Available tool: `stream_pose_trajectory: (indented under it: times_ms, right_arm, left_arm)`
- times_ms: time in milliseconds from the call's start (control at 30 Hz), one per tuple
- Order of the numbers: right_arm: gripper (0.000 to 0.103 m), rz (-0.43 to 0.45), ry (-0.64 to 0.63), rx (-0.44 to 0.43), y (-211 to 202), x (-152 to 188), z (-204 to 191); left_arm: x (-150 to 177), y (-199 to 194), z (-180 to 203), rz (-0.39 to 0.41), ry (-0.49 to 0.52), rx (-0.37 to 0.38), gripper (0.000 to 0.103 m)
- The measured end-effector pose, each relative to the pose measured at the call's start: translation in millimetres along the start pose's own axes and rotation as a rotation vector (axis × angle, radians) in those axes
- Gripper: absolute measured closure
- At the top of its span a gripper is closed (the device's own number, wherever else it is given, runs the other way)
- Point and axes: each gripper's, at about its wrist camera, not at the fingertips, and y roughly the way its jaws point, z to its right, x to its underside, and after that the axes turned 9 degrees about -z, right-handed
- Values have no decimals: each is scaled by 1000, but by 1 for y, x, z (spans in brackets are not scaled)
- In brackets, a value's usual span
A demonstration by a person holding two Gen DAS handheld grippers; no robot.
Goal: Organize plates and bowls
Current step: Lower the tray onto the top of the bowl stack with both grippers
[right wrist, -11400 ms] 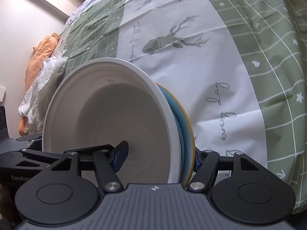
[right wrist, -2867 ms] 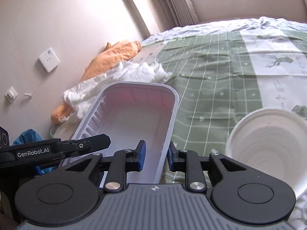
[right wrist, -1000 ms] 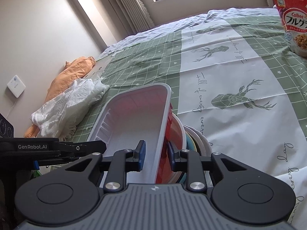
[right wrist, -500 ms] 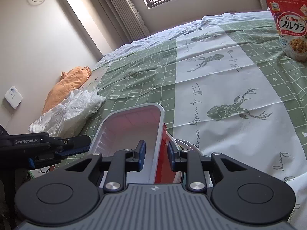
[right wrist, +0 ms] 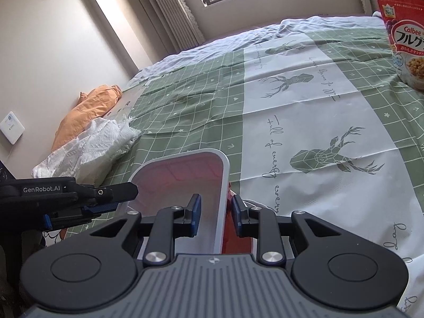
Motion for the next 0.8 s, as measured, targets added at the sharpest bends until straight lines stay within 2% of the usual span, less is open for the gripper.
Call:
stream_pose_trajectory:
  times_ms: [67,800]
  right_arm:
    - [77,0,-3,5,0,0,-1]
    - [77,2,3,15,-2,-2,3]
  left_arm:
    - [-1,3,0,-12,0,17,81]
    - [-6,14,5,-35,22,2,81]
